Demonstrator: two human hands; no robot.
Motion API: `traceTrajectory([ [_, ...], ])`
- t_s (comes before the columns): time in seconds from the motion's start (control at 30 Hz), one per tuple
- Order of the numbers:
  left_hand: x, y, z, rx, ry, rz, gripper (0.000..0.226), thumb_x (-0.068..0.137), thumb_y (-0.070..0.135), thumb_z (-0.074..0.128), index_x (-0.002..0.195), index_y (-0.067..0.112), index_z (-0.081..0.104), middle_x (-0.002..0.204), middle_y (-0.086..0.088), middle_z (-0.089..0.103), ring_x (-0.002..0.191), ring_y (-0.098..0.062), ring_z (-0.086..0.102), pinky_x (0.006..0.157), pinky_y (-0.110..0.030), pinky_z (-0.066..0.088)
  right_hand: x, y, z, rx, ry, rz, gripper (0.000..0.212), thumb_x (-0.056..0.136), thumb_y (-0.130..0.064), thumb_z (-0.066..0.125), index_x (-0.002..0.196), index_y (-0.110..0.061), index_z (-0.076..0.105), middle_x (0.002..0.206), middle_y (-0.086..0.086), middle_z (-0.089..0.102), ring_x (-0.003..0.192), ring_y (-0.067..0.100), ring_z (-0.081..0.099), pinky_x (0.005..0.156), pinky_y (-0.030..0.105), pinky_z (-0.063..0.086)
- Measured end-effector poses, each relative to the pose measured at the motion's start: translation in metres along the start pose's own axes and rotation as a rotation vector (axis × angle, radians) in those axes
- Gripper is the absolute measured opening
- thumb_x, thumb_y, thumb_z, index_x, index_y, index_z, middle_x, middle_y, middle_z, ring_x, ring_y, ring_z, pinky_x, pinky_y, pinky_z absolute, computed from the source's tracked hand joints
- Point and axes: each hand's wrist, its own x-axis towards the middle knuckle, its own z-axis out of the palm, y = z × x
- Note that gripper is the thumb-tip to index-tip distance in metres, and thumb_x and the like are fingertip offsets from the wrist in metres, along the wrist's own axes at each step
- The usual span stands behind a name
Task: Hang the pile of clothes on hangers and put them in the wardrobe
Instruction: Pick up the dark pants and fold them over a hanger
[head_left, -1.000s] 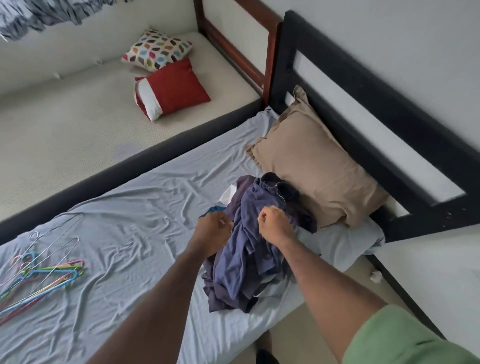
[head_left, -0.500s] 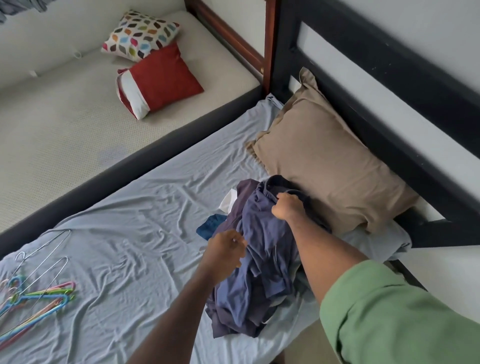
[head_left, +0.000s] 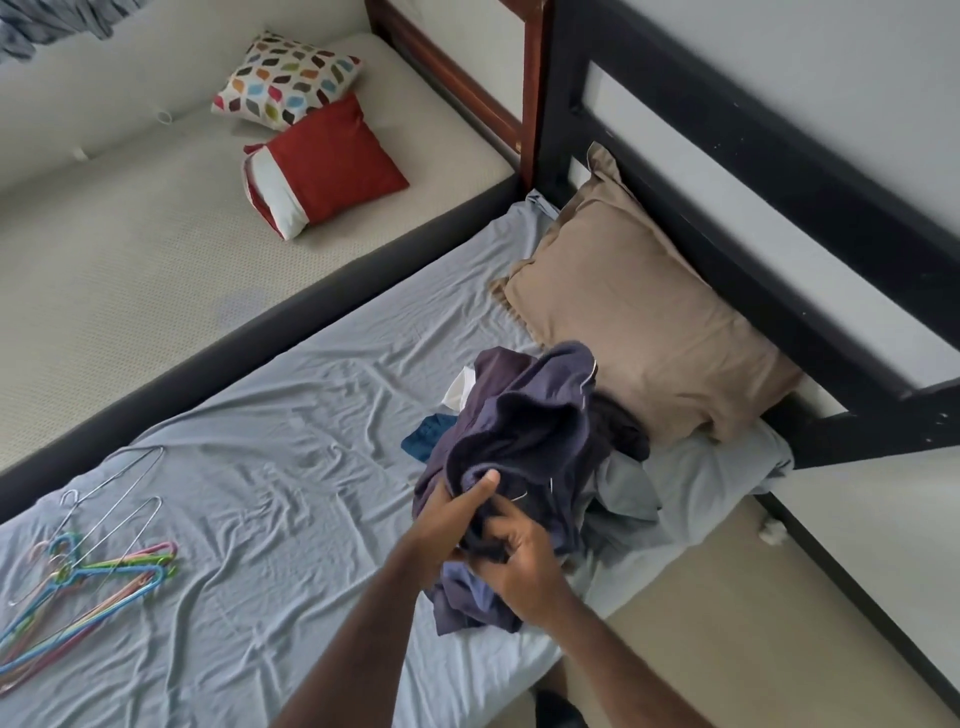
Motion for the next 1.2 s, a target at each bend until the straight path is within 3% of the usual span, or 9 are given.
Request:
traceTrajectory([
  [0.1, -0.026, -0.008, -0.002, 0.054, 0.048, -0.086, 0.032, 0.095, 0.041, 0.067, 0.12, 0.022, 0.062, 0.107, -0.007, 0.074, 0.09, -0.022, 0.073, 0.064, -0.035, 0.06, -0.013, -0.006, 0.008, 0.235, 0.086, 0.165, 0.017, 0.077, 0.016, 0.054, 0.076, 0.006, 0.068, 0.087, 0.026, 0.067, 0.078, 0.038, 0.065, 0.072, 0.063, 0.059],
  [0.27, -0.058, -0.009, -0.029, 0.083, -0.005, -0.143, 0.048, 0.097, 0.068, 0.043, 0.118, 0.03, 0.063, 0.11, -0.005, 0.071, 0.095, -0.026, 0.071, 0.072, -0.04, 0.057, -0.009, -0.059, 0.006, 0.177, 0.256, 0.251, 0.035, 0.069, 0.005, 0.055, 0.05, -0.022, 0.044, 0.057, 0.003, 0.046, 0.061, 0.023, 0.048, 0.062, 0.034, 0.048],
  [0.37, -0.078, -0.007, -0.064, 0.296, 0.115, 0.148, 0.03, 0.104, 0.035, 0.051, 0.124, 0.013, 0.055, 0.112, -0.012, 0.066, 0.095, -0.026, 0.063, 0.086, -0.047, 0.055, -0.007, -0.113, 0.011, 0.042, 0.195, 0.22, 0.048, 0.07, 0.011, 0.051, 0.045, -0.026, 0.037, 0.049, -0.013, 0.037, 0.048, 0.002, 0.036, 0.056, 0.024, 0.035],
  [0.43, -0.084, -0.007, -0.096, 0.642, 0.101, 0.463, 0.052, 0.088, 0.015, 0.061, 0.138, 0.019, 0.047, 0.135, -0.014, 0.055, 0.115, -0.028, 0.056, 0.097, -0.042, 0.049, -0.006, -0.157, 0.014, -0.005, 0.076, 0.196, 0.047, 0.068, 0.012, 0.047, 0.048, -0.027, 0.032, 0.052, -0.009, 0.03, 0.049, 0.003, 0.03, 0.059, 0.026, 0.027],
  [0.57, -0.119, 0.037, -0.141, 0.983, -0.085, 0.777, 0.089, 0.07, 0.046, 0.074, 0.146, 0.056, 0.028, 0.16, -0.001, 0.031, 0.145, -0.023, 0.031, 0.113, -0.044, 0.032, -0.011, -0.242, 0.039, -0.055, -0.153, 0.202, 0.027, 0.054, 0.001, 0.045, 0.059, -0.02, 0.029, 0.062, 0.003, 0.03, 0.056, 0.011, 0.032, 0.056, 0.03, 0.025],
  [0.7, -0.169, 0.087, -0.161, 0.883, -0.238, 0.778, 0.054, 0.071, 0.018, 0.087, 0.12, 0.026, 0.063, 0.126, 0.001, 0.064, 0.123, -0.024, 0.057, 0.101, -0.037, 0.043, -0.021, -0.311, 0.078, -0.028, -0.208, 0.063, 0.034, 0.055, 0.004, 0.043, 0.069, -0.016, 0.019, 0.062, 0.002, 0.028, 0.054, 0.013, 0.03, 0.05, 0.027, 0.027],
  [0.9, -0.229, 0.116, -0.192, 0.658, -0.535, 0.643, 0.045, 0.071, 0.006, 0.082, 0.114, 0.007, 0.067, 0.107, -0.008, 0.074, 0.101, -0.022, 0.071, 0.085, -0.032, 0.056, -0.052, -0.381, 0.092, 0.145, -0.085, -0.14, 0.029, 0.061, 0.009, 0.036, 0.065, -0.016, 0.022, 0.06, 0.002, 0.027, 0.053, 0.017, 0.03, 0.05, 0.026, 0.031],
  [1.0, -0.23, 0.116, -0.224, 0.94, -0.391, 0.63, 0.079, 0.065, 0.033, 0.094, 0.133, 0.019, 0.058, 0.125, -0.003, 0.07, 0.115, -0.025, 0.066, 0.097, -0.046, 0.055, -0.069, -0.393, 0.081, 0.148, 0.077, -0.189, 0.034, 0.058, 0.008, 0.04, 0.066, -0.017, 0.018, 0.06, 0.001, 0.025, 0.052, 0.015, 0.031, 0.05, 0.025, 0.032],
  [1.2, -0.245, 0.137, -0.279, 1.057, -0.102, 0.745, 0.032, 0.086, 0.002, 0.07, 0.116, 0.012, 0.067, 0.113, -0.009, 0.069, 0.104, -0.029, 0.064, 0.094, -0.046, 0.054, -0.098, -0.376, 0.05, -0.035, 0.346, -0.167, 0.036, 0.057, 0.009, 0.053, 0.052, -0.02, 0.033, 0.053, -0.001, 0.031, 0.049, 0.012, 0.032, 0.052, 0.026, 0.025],
])
